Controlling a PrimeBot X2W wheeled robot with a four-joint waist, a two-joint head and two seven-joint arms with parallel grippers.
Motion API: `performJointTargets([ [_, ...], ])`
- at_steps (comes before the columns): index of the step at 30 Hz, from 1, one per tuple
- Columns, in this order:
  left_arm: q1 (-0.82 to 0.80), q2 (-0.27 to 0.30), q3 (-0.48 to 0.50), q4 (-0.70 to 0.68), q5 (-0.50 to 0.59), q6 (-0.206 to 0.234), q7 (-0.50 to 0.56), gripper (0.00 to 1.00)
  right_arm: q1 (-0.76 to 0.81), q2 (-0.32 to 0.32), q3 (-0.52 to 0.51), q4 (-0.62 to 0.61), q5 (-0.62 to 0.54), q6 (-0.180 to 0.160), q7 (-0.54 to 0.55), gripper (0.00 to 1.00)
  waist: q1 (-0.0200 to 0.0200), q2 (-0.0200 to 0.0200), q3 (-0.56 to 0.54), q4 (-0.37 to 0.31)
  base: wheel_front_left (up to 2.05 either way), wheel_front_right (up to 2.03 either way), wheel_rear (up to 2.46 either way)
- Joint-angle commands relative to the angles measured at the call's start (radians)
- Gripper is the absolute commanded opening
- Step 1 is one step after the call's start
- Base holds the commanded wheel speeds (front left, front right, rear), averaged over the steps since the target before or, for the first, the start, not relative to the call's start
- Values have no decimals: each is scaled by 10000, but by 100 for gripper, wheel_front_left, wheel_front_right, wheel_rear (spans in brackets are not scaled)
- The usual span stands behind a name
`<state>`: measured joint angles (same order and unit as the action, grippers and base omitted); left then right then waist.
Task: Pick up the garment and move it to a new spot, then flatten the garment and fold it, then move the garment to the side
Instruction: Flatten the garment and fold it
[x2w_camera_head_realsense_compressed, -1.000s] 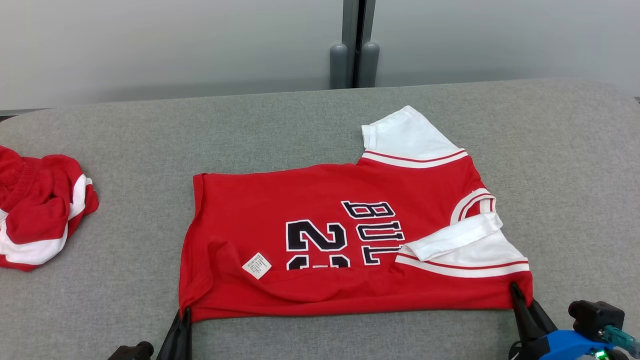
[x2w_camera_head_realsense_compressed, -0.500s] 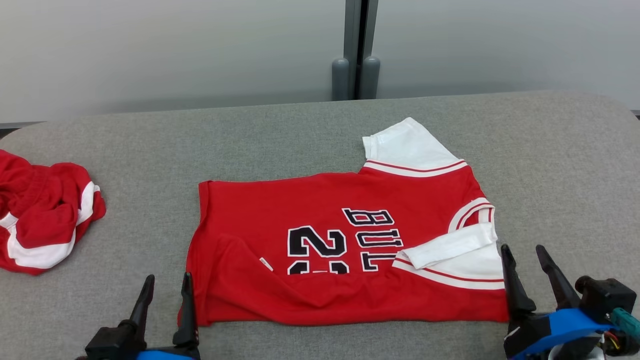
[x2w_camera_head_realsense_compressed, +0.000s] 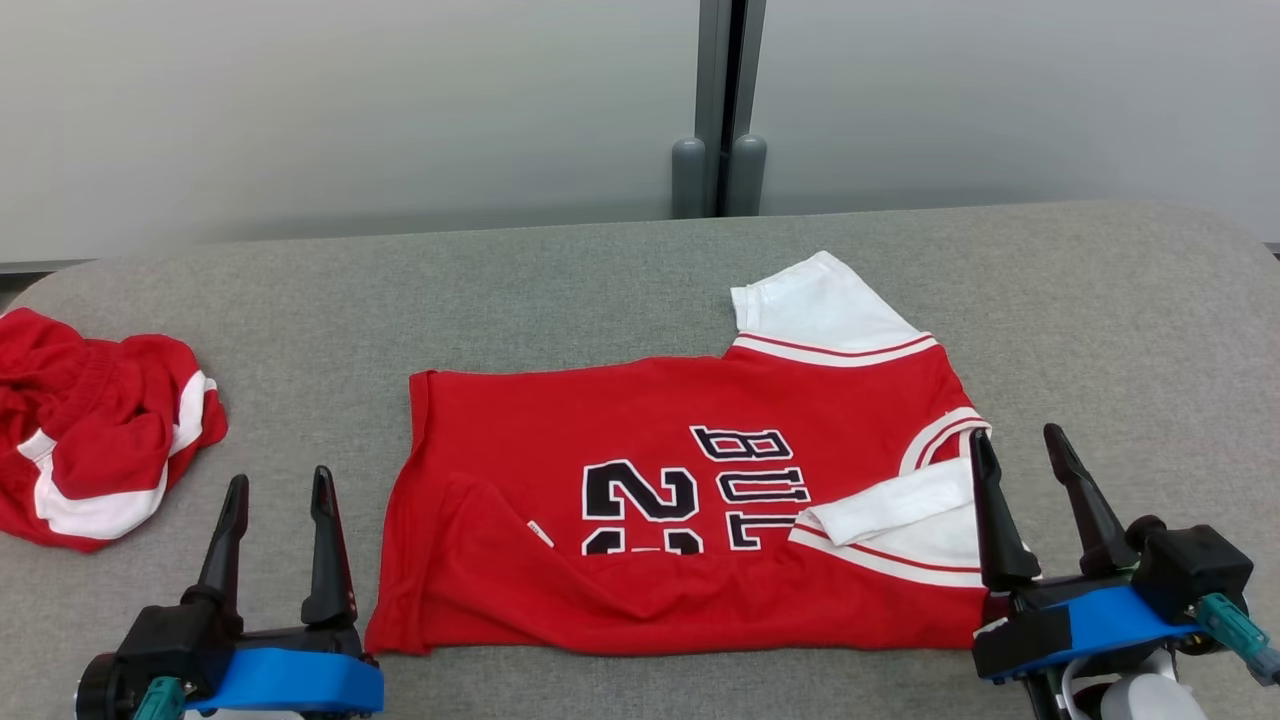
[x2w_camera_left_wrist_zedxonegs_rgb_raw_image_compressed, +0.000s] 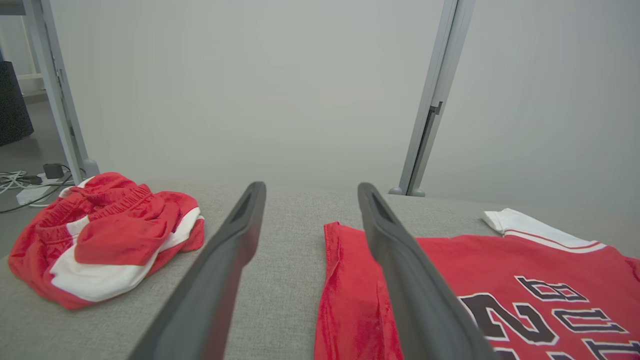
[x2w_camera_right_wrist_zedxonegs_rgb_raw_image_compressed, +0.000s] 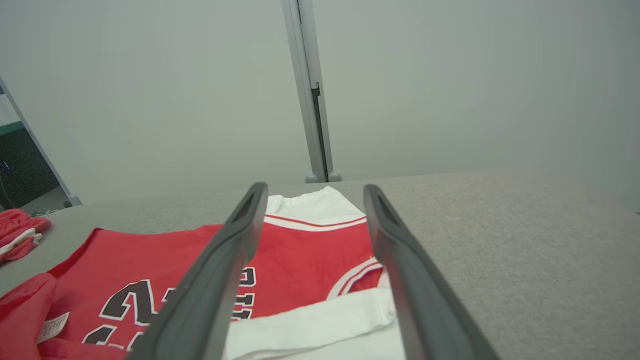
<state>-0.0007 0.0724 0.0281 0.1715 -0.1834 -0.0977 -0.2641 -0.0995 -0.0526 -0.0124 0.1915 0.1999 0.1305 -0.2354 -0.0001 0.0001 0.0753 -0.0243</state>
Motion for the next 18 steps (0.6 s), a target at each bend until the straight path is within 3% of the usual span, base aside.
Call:
performJointTargets([
  [1,-175,4,143,-11,101,-23,-4,100,-122,20,69,-16,-16,6,-75,100,1,-1,0,18,0,0,0],
  [12,-464,91,520,314,553,-132,-2,100,-318,22,99,435,94,6,-231,100,1,-1,-10,79,0,0,0],
  [18,-1391,370,330,716,717,-236,-2,100,-1450,19,190,977,-282,6,-161,100,1,-1,231,18,0,0,0],
])
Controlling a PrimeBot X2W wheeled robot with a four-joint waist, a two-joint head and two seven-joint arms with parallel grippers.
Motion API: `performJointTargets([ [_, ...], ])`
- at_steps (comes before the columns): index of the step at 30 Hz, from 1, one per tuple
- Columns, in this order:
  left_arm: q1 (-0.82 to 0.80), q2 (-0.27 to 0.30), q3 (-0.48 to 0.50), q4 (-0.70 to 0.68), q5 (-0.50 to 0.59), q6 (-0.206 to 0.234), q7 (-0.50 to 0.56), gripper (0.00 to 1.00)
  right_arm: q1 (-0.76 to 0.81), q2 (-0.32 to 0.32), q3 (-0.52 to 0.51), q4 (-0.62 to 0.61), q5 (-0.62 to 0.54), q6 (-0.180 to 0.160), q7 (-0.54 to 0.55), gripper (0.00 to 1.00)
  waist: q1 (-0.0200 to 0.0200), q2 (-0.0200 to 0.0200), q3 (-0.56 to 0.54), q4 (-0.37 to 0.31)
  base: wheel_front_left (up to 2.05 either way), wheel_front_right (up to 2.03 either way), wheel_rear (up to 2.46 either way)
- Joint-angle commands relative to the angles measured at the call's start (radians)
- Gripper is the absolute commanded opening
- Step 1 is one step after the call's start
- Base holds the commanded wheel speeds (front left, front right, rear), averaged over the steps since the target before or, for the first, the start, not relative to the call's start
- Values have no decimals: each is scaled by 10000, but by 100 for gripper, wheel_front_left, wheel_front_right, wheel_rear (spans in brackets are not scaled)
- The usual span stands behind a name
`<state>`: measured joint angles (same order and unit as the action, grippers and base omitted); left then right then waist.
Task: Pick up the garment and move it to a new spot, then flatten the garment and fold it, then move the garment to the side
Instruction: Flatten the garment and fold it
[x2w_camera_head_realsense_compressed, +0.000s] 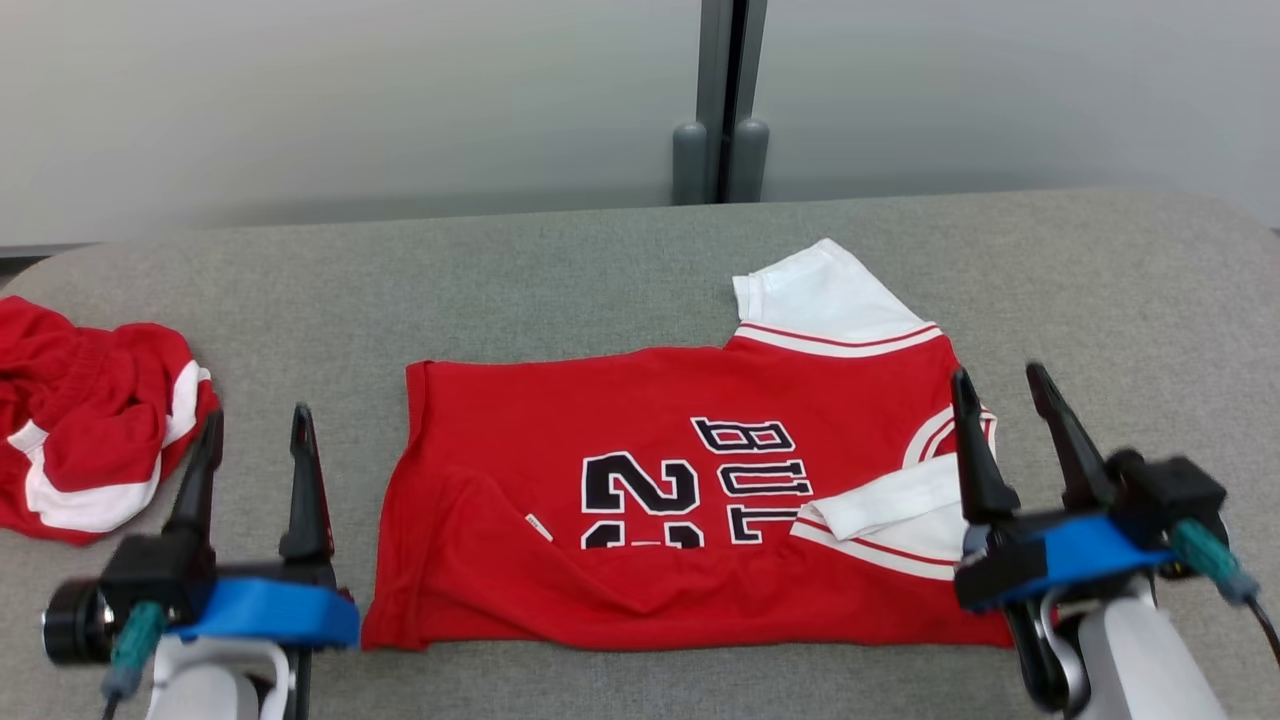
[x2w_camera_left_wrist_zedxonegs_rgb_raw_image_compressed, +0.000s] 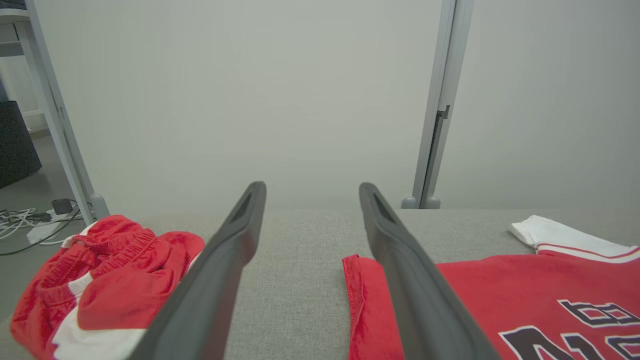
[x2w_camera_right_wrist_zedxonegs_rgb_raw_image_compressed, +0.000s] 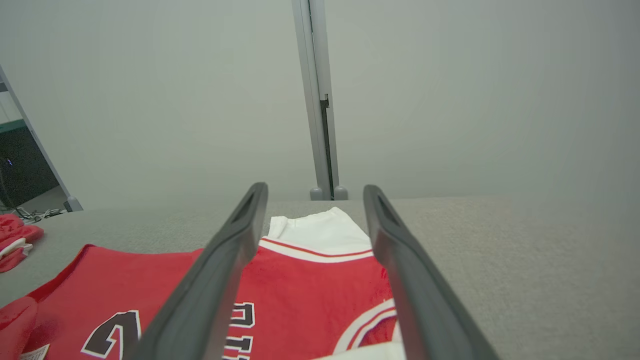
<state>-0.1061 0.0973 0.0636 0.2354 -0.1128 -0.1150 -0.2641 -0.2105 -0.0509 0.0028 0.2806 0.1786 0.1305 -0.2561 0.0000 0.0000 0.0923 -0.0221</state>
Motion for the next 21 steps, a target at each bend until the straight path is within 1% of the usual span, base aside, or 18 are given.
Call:
performJointTargets([
  [1,-633,181,-74,178,-10,-86,-4,100,-642,2,72,180,-164,6,93,100,0,0,144,-10,0,0,0],
  [4,-1664,407,-341,750,-181,-119,-2,100,-1619,1,141,549,-485,6,357,100,0,0,433,-15,0,0,0],
  [5,-1664,407,-341,750,-181,-119,-2,100,-1619,1,141,549,-485,6,357,100,0,0,433,-15,0,0,0],
  [9,-3235,758,-844,1850,-440,-175,46,100,-3010,-122,235,1259,-798,6,709,100,0,0,933,-9,0,0,0],
  [15,-5147,1021,-2002,3260,-911,-181,640,100,-4928,-422,377,2675,-1031,4,1036,100,0,0,1768,5,0,0,0],
  [21,-6194,1082,-2904,4644,-1455,-153,1199,100,-6360,-611,458,4235,-1283,4,1125,100,0,0,2521,26,0,0,0],
])
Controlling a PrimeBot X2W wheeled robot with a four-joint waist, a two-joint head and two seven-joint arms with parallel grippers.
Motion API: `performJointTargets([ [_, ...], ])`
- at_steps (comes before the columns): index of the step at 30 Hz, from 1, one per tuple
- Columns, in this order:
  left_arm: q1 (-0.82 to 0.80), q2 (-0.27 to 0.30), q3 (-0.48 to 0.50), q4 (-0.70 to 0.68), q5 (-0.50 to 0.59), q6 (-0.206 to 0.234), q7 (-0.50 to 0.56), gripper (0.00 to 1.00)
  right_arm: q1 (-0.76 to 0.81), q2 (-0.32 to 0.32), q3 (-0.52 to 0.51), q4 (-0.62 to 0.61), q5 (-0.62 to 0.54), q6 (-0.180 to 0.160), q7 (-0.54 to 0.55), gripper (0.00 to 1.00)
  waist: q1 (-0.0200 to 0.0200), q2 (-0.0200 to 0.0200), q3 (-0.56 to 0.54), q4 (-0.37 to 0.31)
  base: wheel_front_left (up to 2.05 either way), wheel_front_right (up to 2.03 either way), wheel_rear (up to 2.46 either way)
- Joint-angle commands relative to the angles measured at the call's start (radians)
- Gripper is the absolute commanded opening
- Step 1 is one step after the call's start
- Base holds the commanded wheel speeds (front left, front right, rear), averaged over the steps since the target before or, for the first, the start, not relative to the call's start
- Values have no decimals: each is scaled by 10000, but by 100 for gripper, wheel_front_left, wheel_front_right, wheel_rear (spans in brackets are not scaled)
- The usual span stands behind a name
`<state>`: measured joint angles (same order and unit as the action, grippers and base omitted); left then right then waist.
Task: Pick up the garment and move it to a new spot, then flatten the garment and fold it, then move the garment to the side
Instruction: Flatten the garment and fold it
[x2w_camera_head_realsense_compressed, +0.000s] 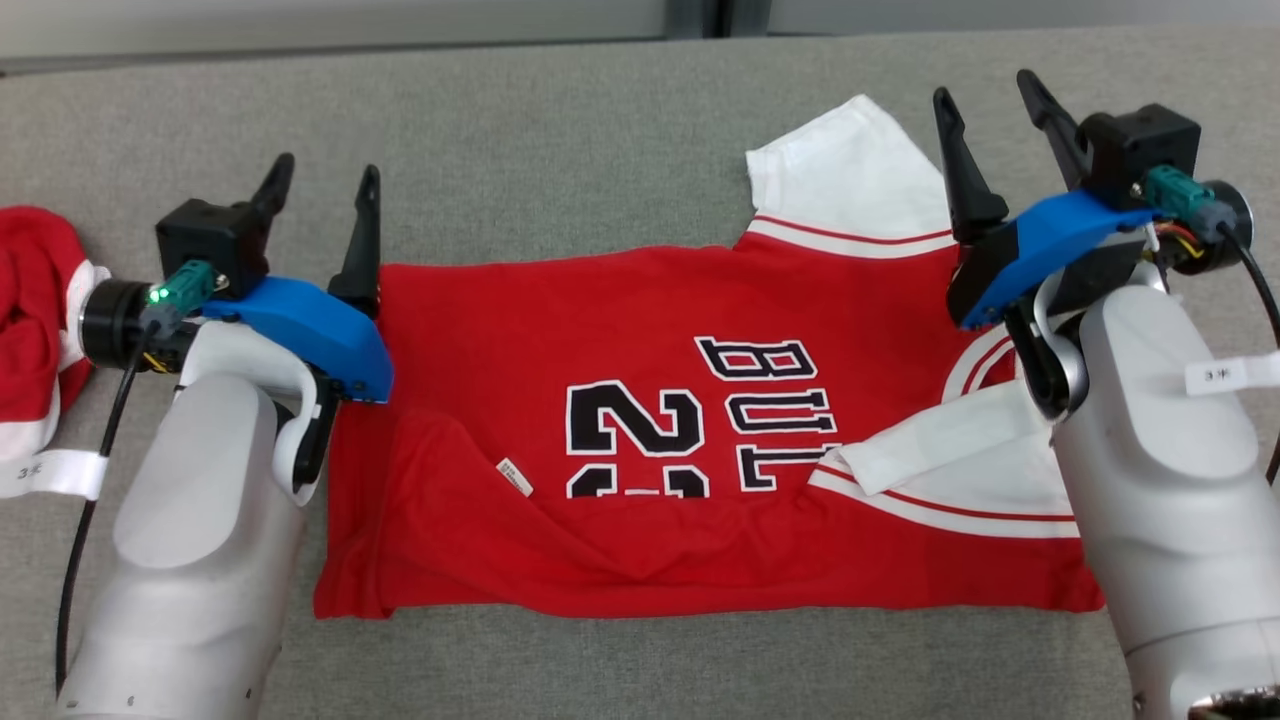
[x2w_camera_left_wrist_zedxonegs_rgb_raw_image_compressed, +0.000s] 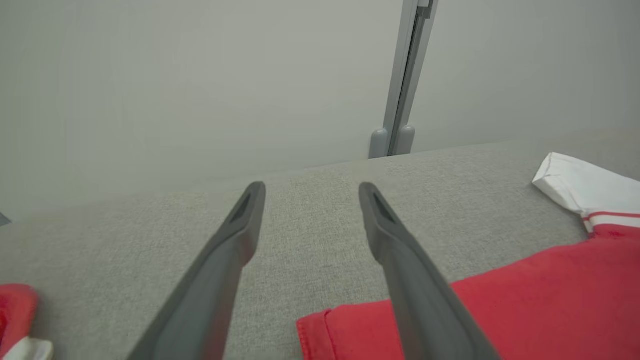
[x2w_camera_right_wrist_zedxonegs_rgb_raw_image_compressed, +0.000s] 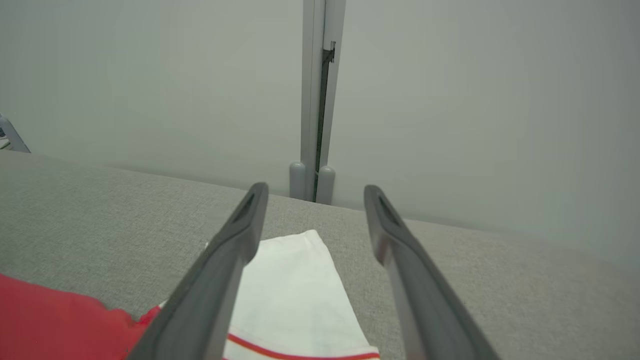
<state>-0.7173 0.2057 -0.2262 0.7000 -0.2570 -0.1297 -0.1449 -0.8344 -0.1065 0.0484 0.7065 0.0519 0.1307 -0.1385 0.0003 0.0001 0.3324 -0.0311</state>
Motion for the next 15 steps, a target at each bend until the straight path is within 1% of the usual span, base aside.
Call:
performJointTargets([
  [1,-191,-25,-114,186,-79,-6,41,100,-310,-94,-1,194,-45,2,-96,100,-3,-1,220,130,0,0,0],
  [8,-551,18,-1041,1406,-793,-6,293,100,-1099,-89,-20,1363,-189,2,-569,100,-3,-1,735,205,0,0,0],
  [15,-777,30,-1806,2125,-1442,-6,529,100,-1377,-23,6,2063,-257,2,-892,100,-3,-1,857,176,0,0,0],
])
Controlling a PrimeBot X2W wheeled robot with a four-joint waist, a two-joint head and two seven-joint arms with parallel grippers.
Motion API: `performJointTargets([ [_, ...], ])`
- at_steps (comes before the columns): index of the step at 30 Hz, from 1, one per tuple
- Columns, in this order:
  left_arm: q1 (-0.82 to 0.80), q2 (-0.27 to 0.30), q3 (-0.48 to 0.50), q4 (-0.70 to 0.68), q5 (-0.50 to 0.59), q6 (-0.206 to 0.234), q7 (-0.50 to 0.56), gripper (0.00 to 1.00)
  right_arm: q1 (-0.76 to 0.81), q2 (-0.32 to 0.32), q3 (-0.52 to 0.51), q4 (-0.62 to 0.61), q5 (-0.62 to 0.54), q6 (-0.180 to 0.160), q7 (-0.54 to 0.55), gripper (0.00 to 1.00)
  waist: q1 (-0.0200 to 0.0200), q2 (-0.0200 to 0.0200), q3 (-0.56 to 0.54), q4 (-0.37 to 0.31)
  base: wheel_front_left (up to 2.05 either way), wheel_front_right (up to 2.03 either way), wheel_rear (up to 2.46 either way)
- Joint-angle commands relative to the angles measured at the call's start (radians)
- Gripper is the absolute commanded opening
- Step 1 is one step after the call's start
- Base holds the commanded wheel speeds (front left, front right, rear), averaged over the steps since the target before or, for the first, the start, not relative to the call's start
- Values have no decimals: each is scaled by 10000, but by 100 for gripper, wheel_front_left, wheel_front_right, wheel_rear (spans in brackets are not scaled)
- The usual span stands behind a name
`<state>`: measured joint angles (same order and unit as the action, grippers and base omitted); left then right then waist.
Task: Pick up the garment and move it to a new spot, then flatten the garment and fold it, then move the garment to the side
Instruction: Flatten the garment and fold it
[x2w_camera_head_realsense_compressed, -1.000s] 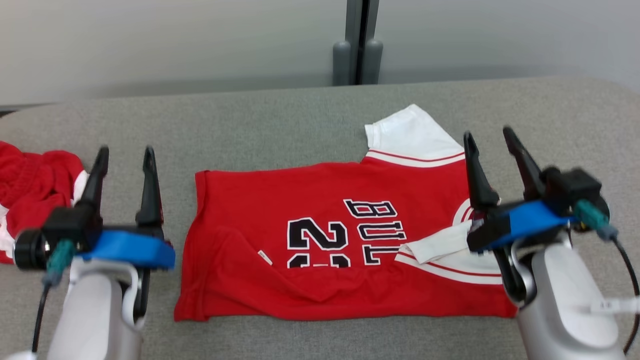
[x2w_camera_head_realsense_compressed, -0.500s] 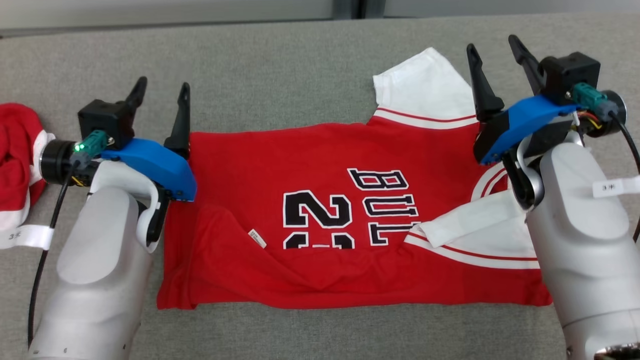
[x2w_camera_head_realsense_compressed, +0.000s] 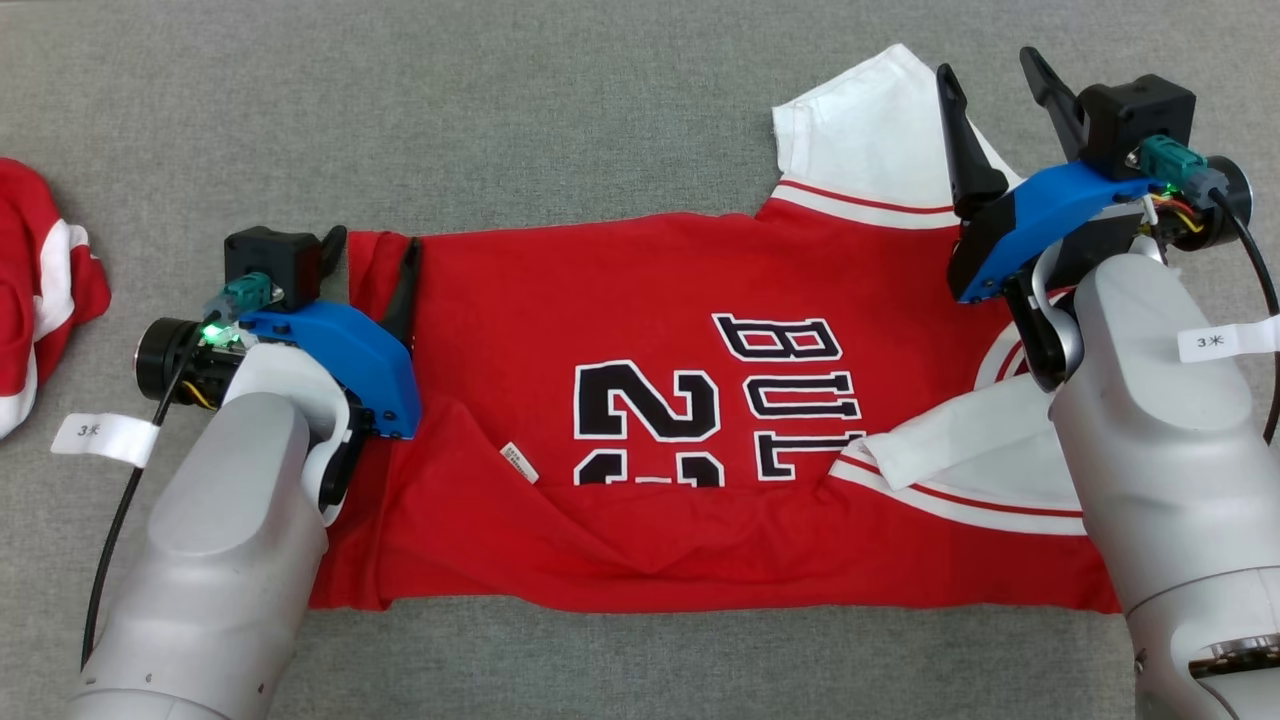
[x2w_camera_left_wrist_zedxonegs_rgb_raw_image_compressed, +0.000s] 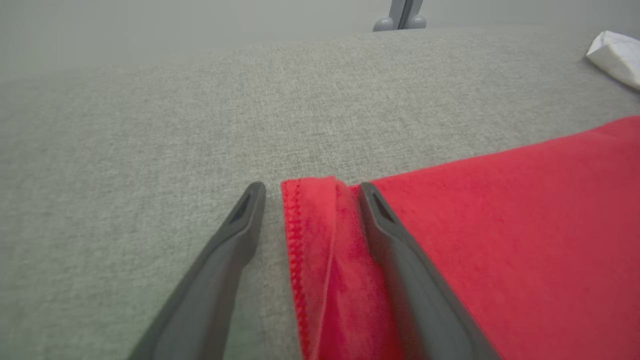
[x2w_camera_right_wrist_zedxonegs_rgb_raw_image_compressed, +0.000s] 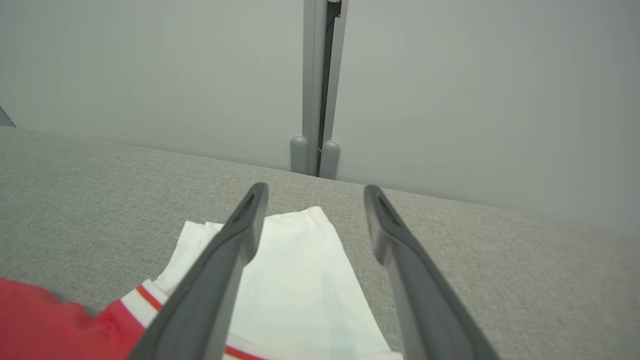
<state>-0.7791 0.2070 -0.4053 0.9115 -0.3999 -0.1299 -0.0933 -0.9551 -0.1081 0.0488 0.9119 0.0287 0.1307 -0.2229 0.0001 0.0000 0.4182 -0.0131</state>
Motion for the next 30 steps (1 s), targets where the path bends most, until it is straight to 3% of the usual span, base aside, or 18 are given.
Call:
performJointTargets([
  [1,-174,20,-142,132,-117,-4,95,100,-180,2,4,92,-37,2,-74,100,-1,0,5,-17,0,0,0],
  [3,-254,15,-356,316,-309,-5,255,100,-267,14,7,250,-70,2,-120,100,-1,0,18,-34,0,0,0],
  [4,-295,44,-457,428,-354,-5,307,77,-323,15,7,314,-92,2,-146,100,-1,0,20,-37,0,0,0],
  [5,-322,45,-506,533,-418,-5,315,36,-367,16,10,362,-120,2,-160,100,-1,0,19,-37,0,0,0],
  [7,-428,67,-590,723,-487,-5,247,0,-437,9,20,520,-153,2,-180,100,-1,0,10,-25,0,0,0],
  [16,-837,-173,-938,884,-750,-2,-842,0,-1320,-549,23,1184,-325,2,243,100,-1,0,70,454,0,0,0],
  [30,-1251,-641,-1171,-92,-672,26,-1636,0,-3237,-1466,654,2879,-570,2,3098,100,-1,0,1136,1506,0,0,0],
])
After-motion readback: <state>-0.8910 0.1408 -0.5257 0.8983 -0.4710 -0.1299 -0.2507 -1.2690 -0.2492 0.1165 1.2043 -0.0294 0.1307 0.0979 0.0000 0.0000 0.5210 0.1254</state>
